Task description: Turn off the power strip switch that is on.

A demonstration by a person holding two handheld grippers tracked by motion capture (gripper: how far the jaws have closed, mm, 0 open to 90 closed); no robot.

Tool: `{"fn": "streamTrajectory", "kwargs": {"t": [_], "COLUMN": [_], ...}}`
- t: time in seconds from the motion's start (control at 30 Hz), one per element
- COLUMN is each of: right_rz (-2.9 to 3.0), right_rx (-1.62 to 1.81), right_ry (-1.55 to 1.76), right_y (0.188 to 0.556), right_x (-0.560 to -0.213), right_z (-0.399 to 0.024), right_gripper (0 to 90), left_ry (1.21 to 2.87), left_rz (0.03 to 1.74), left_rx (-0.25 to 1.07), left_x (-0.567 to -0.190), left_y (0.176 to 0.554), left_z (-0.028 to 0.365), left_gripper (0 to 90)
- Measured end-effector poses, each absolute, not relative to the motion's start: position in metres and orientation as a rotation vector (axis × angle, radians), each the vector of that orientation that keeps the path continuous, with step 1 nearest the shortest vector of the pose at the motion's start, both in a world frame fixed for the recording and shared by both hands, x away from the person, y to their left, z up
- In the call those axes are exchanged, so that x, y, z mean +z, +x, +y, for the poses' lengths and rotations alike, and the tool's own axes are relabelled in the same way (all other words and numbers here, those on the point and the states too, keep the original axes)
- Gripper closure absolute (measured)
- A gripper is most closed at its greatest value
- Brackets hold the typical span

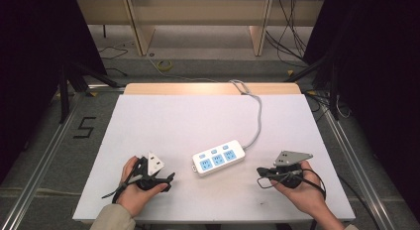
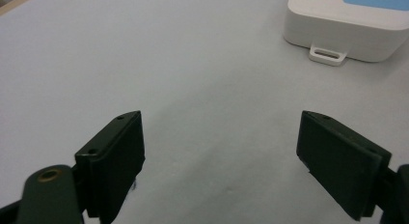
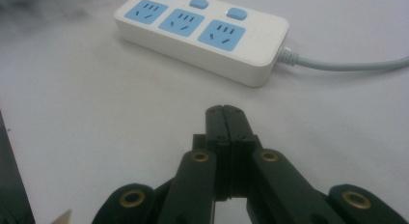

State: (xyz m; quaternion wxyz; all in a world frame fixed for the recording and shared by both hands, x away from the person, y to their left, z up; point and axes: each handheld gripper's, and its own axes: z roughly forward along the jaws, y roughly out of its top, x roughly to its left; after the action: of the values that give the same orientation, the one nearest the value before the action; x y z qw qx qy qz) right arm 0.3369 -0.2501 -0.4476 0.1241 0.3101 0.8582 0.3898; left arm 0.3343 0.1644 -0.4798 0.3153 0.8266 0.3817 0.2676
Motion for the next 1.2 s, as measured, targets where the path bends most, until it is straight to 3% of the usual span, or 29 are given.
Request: {"fn": "streamTrajectory", "kwargs": {"t": [1.2], "right_rz": [2.531], "right_rx": [1.094], "right_ry": [0.903], "right_y": [0.347], "right_x": [-0.441], "right_z": [-0.231], "right_gripper": [90.0], "left_ry": [2.18], "left_rz": [1.002], "left_rx": [0.705], "left_x": [-0.48], "left_y": [0.336], "left_z": [0.162], "left_gripper": [16.9]}}
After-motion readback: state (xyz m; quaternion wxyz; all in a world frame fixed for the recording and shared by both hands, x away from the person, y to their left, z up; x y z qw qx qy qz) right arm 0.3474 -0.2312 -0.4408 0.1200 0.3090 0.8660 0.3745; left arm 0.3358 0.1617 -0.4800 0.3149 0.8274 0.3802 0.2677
